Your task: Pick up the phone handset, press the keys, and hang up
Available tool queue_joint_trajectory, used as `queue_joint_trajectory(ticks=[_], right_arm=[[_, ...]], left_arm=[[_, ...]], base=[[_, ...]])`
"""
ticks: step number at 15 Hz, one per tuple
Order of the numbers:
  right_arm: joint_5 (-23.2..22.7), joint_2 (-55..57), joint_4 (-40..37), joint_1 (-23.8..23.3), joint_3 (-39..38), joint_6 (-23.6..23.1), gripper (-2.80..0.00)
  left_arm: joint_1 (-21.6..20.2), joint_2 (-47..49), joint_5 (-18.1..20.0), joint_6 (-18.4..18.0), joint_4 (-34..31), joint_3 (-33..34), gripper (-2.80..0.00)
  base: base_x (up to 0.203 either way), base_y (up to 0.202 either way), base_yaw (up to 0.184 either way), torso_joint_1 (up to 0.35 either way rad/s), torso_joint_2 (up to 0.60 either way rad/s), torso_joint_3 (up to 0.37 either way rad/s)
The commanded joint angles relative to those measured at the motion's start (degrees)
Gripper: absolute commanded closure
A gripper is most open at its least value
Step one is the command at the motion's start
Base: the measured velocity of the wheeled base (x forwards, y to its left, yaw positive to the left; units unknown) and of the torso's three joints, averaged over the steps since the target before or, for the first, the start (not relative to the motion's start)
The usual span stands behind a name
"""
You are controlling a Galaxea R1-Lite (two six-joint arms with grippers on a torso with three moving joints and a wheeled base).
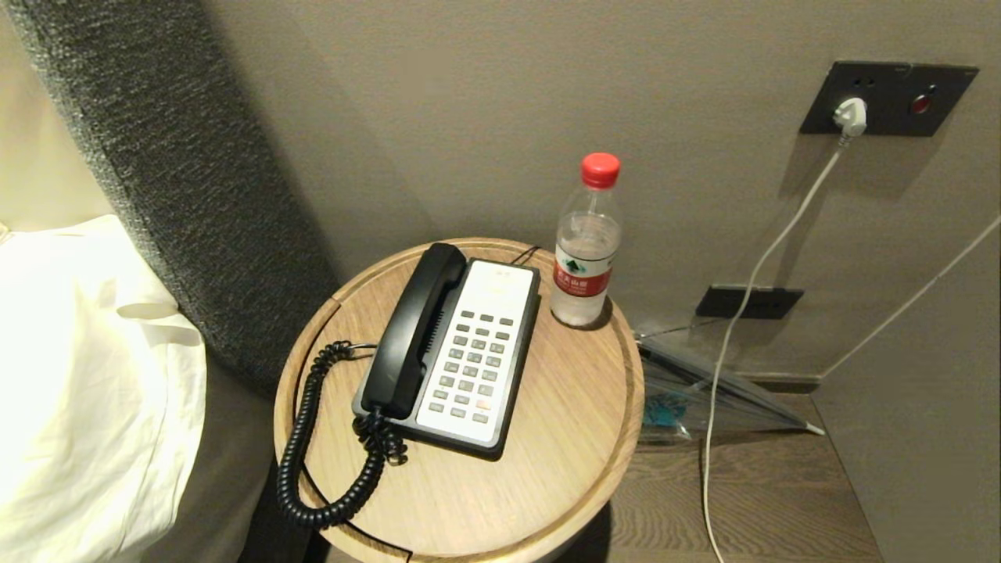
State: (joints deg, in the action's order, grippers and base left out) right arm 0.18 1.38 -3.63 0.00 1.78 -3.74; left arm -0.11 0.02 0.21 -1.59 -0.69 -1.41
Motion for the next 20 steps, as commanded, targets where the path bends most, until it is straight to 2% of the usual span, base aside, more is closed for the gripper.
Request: queue_joint_trajectory(ticks=[1, 3, 4, 5, 6, 8, 11, 20], right_arm=[[0.01, 0.12, 0.03, 0.0, -0.11, 0.02, 0.0], [0.08, 0.12, -0.37, 0.0, 0.03, 1.06, 0.0], [-0.01, 0.12, -0.49, 0.0, 0.07, 0.67, 0.0], [0.08, 0.04, -0.62, 0.0, 0.15, 1.33, 0.0], [0.08, 0.03, -0.06, 0.0, -0.02, 1.98, 0.0], [0.08, 0.11, -0.08, 0.0, -0.03, 2.38, 0.0], [0.08, -0.03, -0.06, -0.06, -0.05, 1.98, 0.0], [0.11, -0.06, -0.23, -0.09, 0.06, 2.16, 0.0]], left_arm=[[0.01, -0.11, 0.06, 0.68, 0.5, 1.06, 0.0], [0.02, -0.02, 0.4, -1.89, 0.27, 1.07, 0.0], [0.02, -0.01, 0.85, -6.41, 0.35, 1.13, 0.0], [-0.01, 0.13, 1.02, -7.91, -0.77, 0.71, 0.0], [0.01, 0.48, 0.79, -6.53, -3.86, -0.29, 0.0], [-0.07, 0.01, 0.85, -5.51, -2.82, -0.04, 0.0], [-0.03, -0.07, 0.31, -0.72, -1.68, 0.36, 0.0], [-0.05, -0.11, 0.14, -0.55, -1.59, 0.36, 0.0]], base=[[0.0, 0.0, 0.0, 0.0, 0.0, 0.0], [0.0, 0.0, 0.0, 0.0, 0.0, 0.0], [0.0, 0.0, 0.0, 0.0, 0.0, 0.0], [0.0, 0.0, 0.0, 0.0, 0.0, 0.0], [0.0, 0.0, 0.0, 0.0, 0.0, 0.0], [0.0, 0.0, 0.0, 0.0, 0.0, 0.0], [0.0, 0.0, 0.0, 0.0, 0.0, 0.0], [0.0, 0.0, 0.0, 0.0, 0.0, 0.0]])
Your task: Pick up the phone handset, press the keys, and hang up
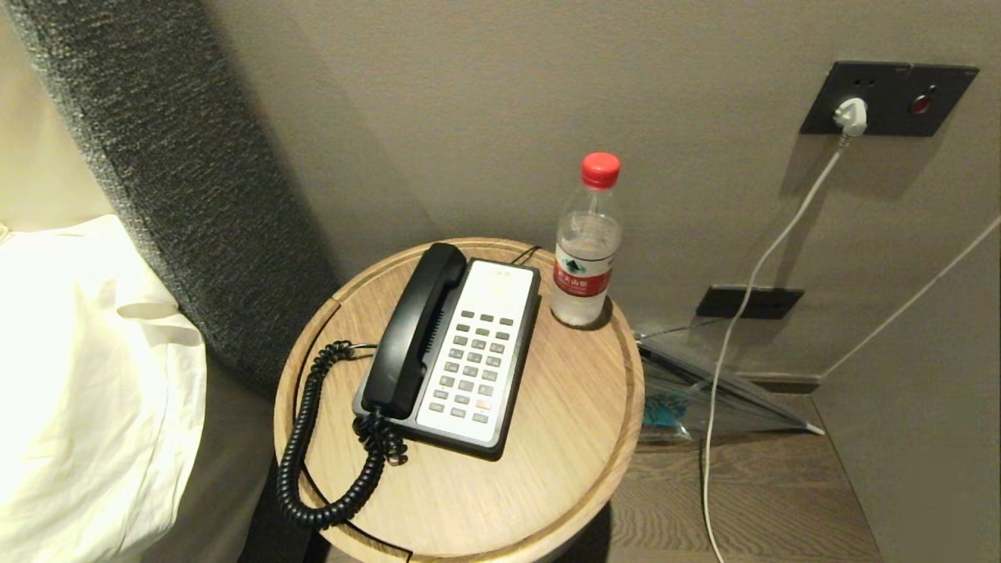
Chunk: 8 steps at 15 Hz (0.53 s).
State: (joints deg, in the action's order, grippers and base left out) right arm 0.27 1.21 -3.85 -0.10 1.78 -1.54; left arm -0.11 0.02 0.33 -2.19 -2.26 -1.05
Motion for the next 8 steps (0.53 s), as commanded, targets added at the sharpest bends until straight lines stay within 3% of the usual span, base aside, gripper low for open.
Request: queue_joint_trajectory(ticks=[1, 5, 8], right_arm=[[-0.01, 0.11, -0.01, 0.01, -0.02, -0.05, 0.0], [0.08, 0.11, -0.01, 0.01, 0.06, -0.05, 0.0], [0.08, 0.11, -0.01, 0.01, 0.01, -0.05, 0.0]], left_arm=[[0.02, -0.11, 0.02, 0.17, -0.03, -0.01, 0.0], [-0.07, -0.02, 0.11, -0.25, -0.1, -0.01, 0.0], [-0.01, -0.03, 0.11, -0.17, -0.07, -0.01, 0.0]], base=[[0.0, 0.0, 0.0, 0.0, 0.0, 0.0], [0.0, 0.0, 0.0, 0.0, 0.0, 0.0], [0.0, 0.0, 0.0, 0.001, 0.0, 0.112]])
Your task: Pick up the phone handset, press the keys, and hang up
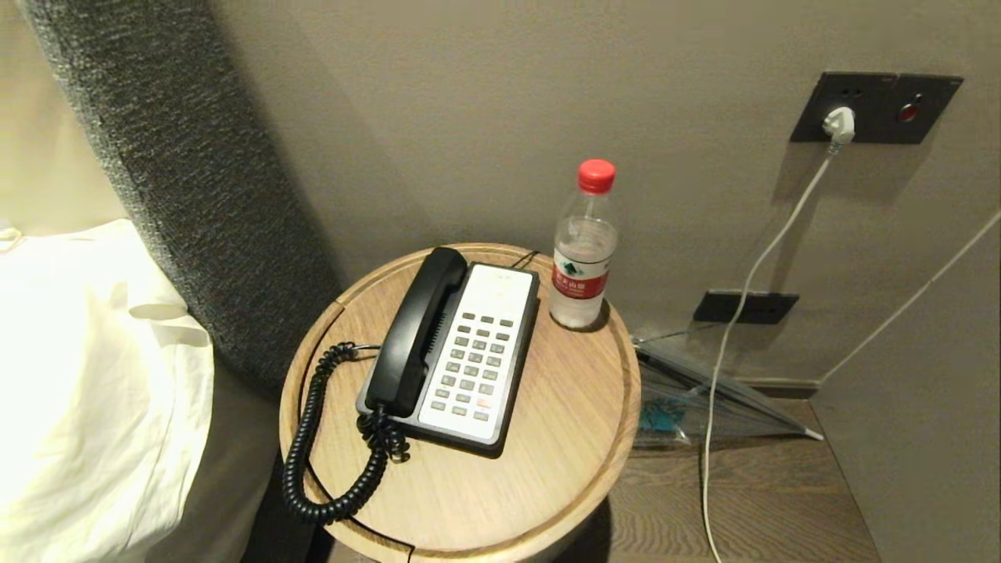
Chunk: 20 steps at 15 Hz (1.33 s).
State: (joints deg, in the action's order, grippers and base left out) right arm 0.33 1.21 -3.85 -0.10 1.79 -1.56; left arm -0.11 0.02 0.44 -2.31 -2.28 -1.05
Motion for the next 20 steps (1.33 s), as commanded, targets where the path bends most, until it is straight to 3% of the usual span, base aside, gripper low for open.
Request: queue_joint_trajectory(ticks=[1, 20], right_arm=[[0.02, 0.11, -0.01, 0.01, -0.03, -0.02, 0.0], [-0.07, 0.11, -0.01, 0.1, -0.03, -0.02, 0.0]], left_arm=[[-0.05, -0.04, 0.0, -0.06, -0.08, -0.01, 0.0], [-0.07, -0.11, -0.09, 0.47, 0.52, 0.08, 0.0]], base=[[0.0, 0.0, 0.0, 0.004, 0.0, 0.186], [0.0, 0.0, 0.0, 0.003, 0.0, 0.201]])
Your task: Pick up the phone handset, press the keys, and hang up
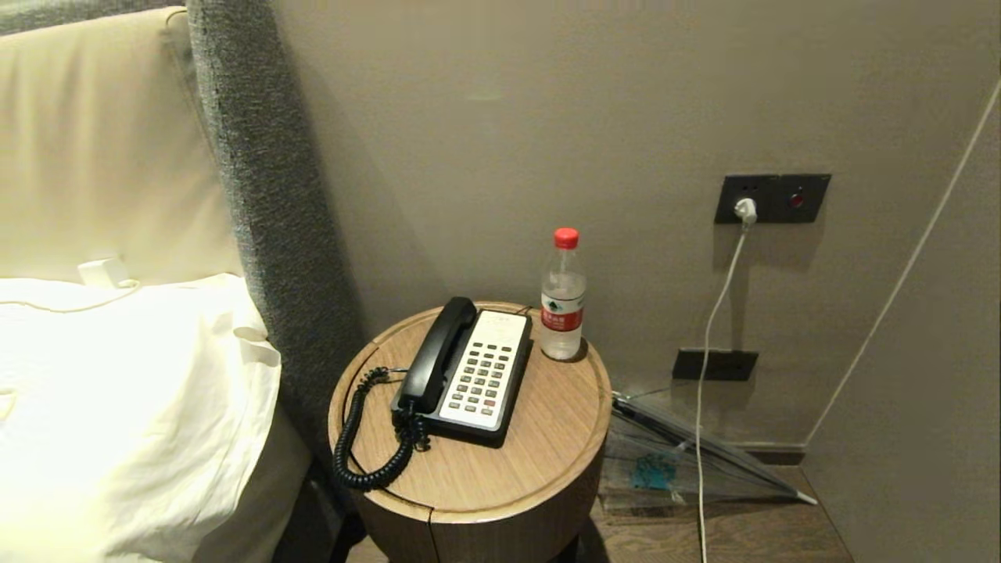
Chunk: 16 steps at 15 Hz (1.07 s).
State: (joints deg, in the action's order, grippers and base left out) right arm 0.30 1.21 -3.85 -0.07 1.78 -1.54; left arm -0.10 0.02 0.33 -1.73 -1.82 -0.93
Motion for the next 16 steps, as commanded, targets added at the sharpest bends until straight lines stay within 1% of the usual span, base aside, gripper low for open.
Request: queue_joint_trajectory(ticks=[1, 5, 16], right_arm=[[0.05, 0.11, -0.01, 0.03, 0.01, -0.05, 0.0], [0.05, 0.11, -0.01, -0.01, -0.02, -0.05, 0.0], [-0.04, 0.11, -0.28, -0.01, 0.07, -0.31, 0.0]], left_arm=[[-0.07, -0.11, 0.02, -0.08, 0.06, -0.04, 0.0], [0.01, -0.03, 0.02, -0.29, 0.06, 0.05, 0.0], [0.01, -0.11, 0.02, -0.29, 0.06, 0.05, 0.0]], base=[[0.0, 0.0, 0.0, 0.007, 0.0, 0.203], [0.0, 0.0, 0.0, 0.004, 0.0, 0.075], [0.0, 0.0, 0.0, 0.0, 0.0, 0.0]])
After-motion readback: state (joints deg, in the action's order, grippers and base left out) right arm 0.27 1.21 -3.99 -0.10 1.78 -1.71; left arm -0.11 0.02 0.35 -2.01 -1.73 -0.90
